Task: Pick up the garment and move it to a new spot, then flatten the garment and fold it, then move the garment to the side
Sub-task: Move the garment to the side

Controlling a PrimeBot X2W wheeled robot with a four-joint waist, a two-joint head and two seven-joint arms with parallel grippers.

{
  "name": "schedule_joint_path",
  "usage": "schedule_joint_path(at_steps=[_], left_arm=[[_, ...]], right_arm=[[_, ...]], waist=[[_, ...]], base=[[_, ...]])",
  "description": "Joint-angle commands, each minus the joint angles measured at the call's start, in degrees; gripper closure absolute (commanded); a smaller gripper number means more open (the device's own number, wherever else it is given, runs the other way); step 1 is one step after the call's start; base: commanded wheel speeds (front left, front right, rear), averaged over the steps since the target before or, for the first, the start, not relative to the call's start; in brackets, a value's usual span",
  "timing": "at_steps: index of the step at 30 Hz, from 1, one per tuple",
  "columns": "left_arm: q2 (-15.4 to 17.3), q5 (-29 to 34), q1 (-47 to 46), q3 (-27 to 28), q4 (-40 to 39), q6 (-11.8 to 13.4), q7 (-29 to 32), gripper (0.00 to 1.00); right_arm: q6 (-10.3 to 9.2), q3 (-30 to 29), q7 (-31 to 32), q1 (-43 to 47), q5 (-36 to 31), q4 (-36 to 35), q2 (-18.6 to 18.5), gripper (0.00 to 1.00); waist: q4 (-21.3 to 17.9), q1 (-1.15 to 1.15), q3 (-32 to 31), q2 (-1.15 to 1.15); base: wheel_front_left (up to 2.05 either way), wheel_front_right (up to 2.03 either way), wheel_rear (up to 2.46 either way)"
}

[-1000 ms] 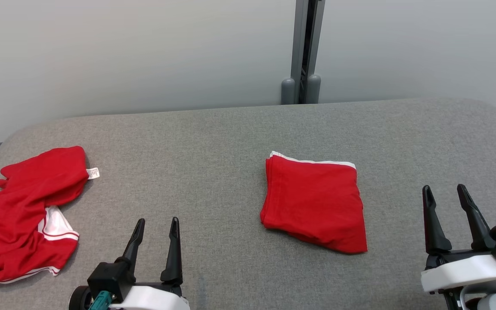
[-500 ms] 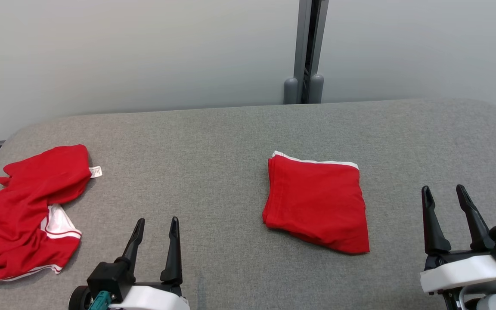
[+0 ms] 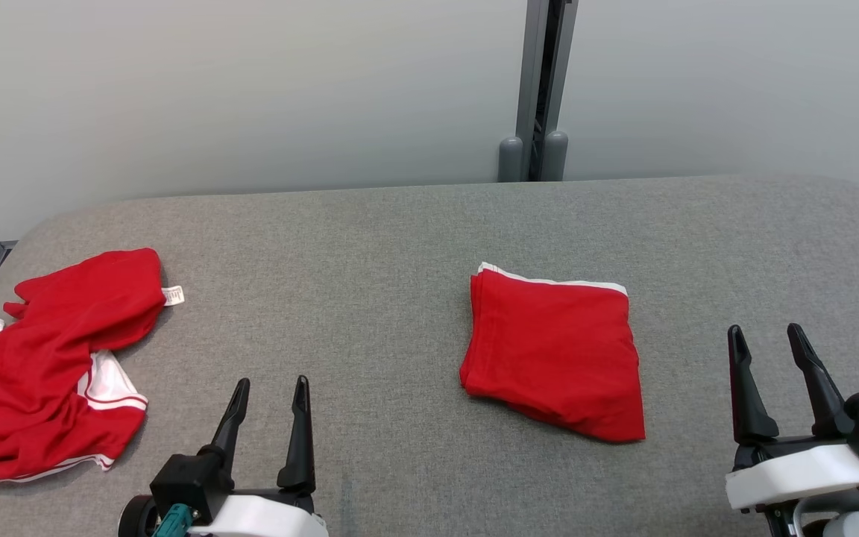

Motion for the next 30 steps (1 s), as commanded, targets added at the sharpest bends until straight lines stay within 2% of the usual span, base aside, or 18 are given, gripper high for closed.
schedule_joint_path(at_steps=[1, 19, 25, 30], left_arm=[[0.2, -0.1, -0.1, 0.2, 0.1, 0.2, -0.3, 0.00], [0.2, -0.2, 0.0, 0.3, 0.3, -0.1, -0.3, 0.00], [0.2, -0.3, -0.7, -0.6, 0.2, 0.1, -0.3, 0.00], [0.2, -0.1, -2.7, -1.8, 0.2, 0.1, -0.3, 0.00]], right_arm=[[0.00, -0.1, 0.0, 0.3, 0.0, 0.0, -0.2, 0.00], [0.00, 0.1, 0.0, 0.1, 0.7, 0.8, -0.1, 0.00], [0.00, 3.6, 1.2, -1.8, 2.9, 7.4, -1.4, 0.00], [0.00, 7.1, 4.7, -7.2, 9.3, 12.5, -3.1, 0.00]], waist=[[0.0, 0.00, 0.0, 0.00], [0.0, 0.00, 0.0, 0.00], [0.2, 0.00, 1.7, 0.00], [1.1, 0.00, 5.4, 0.00]], base=[[0.00, 0.00, 0.00], [0.00, 0.00, 0.00], [0.00, 0.00, 0.00], [0.00, 0.00, 0.00]])
